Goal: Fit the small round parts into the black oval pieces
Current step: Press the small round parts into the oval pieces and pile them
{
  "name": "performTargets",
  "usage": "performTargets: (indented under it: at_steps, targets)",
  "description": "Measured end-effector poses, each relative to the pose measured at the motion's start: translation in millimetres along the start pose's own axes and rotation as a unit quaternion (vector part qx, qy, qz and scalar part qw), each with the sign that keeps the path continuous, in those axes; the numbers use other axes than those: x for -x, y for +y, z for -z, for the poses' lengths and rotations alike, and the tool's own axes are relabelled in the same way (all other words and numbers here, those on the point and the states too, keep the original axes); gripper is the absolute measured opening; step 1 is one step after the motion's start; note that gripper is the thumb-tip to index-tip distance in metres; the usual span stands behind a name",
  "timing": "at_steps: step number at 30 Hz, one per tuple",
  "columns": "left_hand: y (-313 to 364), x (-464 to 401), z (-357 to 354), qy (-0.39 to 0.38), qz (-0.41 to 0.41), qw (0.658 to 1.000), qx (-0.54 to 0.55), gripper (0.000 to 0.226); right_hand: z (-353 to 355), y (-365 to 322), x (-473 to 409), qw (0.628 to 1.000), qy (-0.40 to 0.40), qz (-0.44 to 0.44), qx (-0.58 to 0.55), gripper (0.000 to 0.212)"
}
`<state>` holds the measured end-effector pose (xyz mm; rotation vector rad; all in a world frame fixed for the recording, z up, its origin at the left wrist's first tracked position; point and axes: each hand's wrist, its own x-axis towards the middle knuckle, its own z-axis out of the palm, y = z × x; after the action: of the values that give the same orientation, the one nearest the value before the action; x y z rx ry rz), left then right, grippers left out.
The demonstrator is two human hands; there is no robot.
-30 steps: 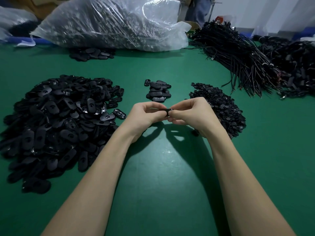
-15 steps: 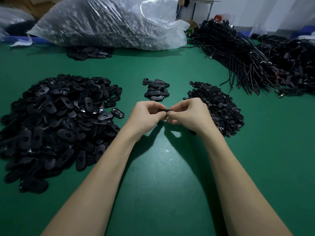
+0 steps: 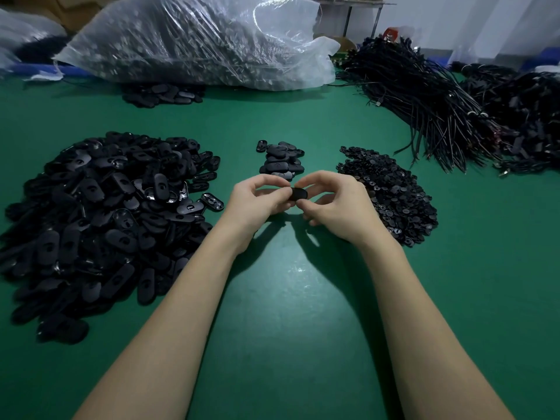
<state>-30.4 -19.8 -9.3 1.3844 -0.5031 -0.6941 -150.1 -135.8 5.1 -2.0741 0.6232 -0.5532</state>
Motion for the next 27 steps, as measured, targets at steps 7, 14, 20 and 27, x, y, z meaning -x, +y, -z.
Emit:
performTargets:
  at_steps: [7, 14, 20, 27]
  targets:
    - [6.4, -1.7, 3.1, -0.006, 0.047, 0.992, 0.117, 0.016, 1.0, 4.3, -2.1, 0.997, 0.046, 0.022, 0.056, 0.019]
    - [4.6, -5.6, 4.2, 0.012, 0.062, 0.991, 0.122, 0.014, 0.3, 5.7, -13.6, 0.994, 0.063, 0.030, 0.089, 0.017]
    - [3.2, -7.9, 5.0, 0.014, 0.064, 0.992, 0.109, 0.007, -6.0, -3.1, -53.5, 0.988, 0.070, 0.027, 0.135, 0.018]
    - [3.7, -6.4, 4.2, 0.010, 0.066, 0.993, 0.095, 0.008, -18.5, -9.9, -94.1, 0.979, 0.054, -0.022, 0.194, 0.020]
